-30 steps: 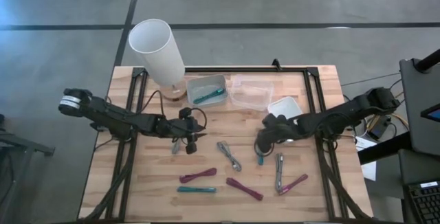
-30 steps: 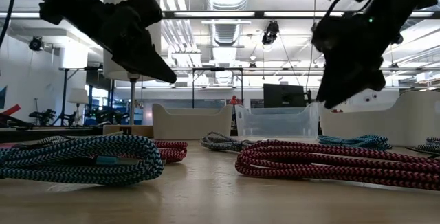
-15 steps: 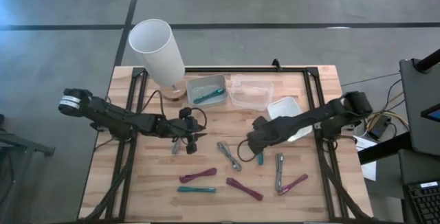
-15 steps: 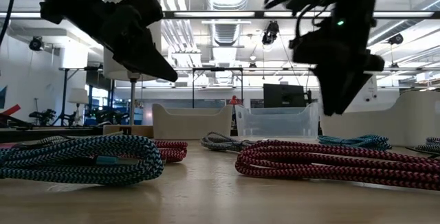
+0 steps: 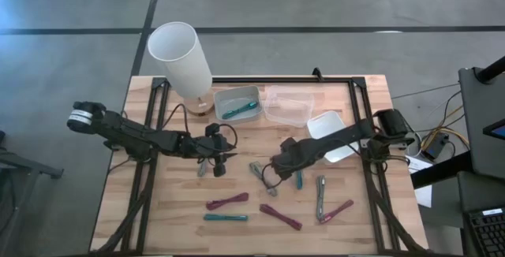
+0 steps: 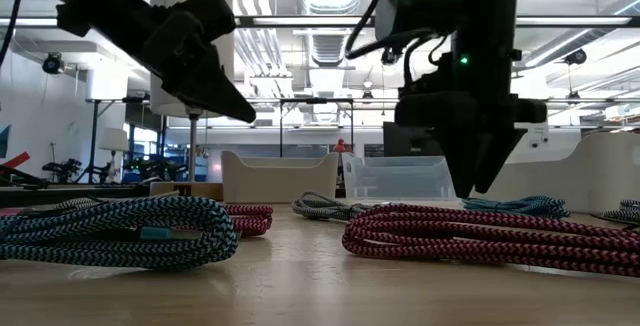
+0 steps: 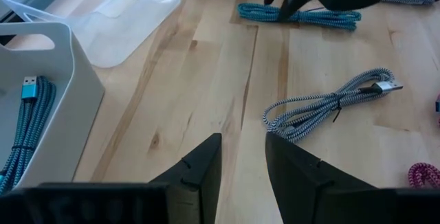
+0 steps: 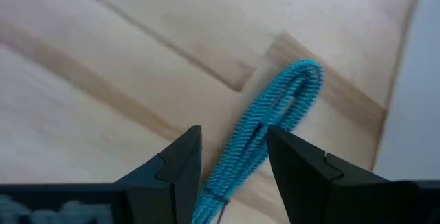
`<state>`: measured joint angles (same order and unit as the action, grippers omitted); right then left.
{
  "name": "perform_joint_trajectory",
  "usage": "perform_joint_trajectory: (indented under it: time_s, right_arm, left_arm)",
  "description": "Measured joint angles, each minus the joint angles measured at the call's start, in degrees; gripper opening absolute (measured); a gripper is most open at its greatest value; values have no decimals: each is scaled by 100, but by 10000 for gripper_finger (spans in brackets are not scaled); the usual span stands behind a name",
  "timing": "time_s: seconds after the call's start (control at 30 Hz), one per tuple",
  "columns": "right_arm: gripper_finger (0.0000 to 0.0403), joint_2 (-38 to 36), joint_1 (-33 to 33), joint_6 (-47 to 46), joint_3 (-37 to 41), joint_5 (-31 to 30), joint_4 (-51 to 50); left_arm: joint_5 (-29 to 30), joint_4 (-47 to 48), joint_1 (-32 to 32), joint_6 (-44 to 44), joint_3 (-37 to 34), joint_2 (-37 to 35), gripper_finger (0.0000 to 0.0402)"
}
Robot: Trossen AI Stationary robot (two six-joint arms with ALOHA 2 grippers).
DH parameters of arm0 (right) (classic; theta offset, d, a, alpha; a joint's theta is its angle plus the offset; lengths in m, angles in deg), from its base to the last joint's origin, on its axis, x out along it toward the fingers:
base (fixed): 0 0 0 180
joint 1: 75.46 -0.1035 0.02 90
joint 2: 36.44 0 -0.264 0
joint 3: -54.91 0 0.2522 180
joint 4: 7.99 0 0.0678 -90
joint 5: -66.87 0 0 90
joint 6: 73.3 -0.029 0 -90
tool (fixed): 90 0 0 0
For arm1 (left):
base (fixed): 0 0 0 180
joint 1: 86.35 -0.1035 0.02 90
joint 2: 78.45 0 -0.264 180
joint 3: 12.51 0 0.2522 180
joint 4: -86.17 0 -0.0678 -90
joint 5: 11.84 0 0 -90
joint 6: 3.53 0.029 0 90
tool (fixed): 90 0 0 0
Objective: Pick & Place USB Port
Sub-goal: Put the right blue and black USB cable into the gray bin
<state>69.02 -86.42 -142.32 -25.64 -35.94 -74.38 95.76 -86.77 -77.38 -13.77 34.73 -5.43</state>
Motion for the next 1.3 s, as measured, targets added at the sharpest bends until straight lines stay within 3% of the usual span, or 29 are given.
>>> perform_joint_trajectory:
  time_s: [0.23, 0.7, 0.87, 1.17, 1.3]
  right_arm:
    - [162, -172, 39, -581, 335, 128, -75]
    - [155, -172, 203, -600, 603, 217, 587]
    - [122, -170, 201, -557, 617, 219, 596]
    - [28, -159, 201, -211, 565, 262, 645]
    - [15, -157, 197, 260, 377, 306, 716]
  left_arm:
    - [-2, -6, 0, -24, -9, 0, 124]
    - [-2, -20, 2, -24, -9, 2, 124]
    - [-2, -17, 2, -22, -9, 2, 124]
    - [-1, -16, 1, -97, -9, 2, 124]
    - [0, -13, 1, -252, -9, 2, 124]
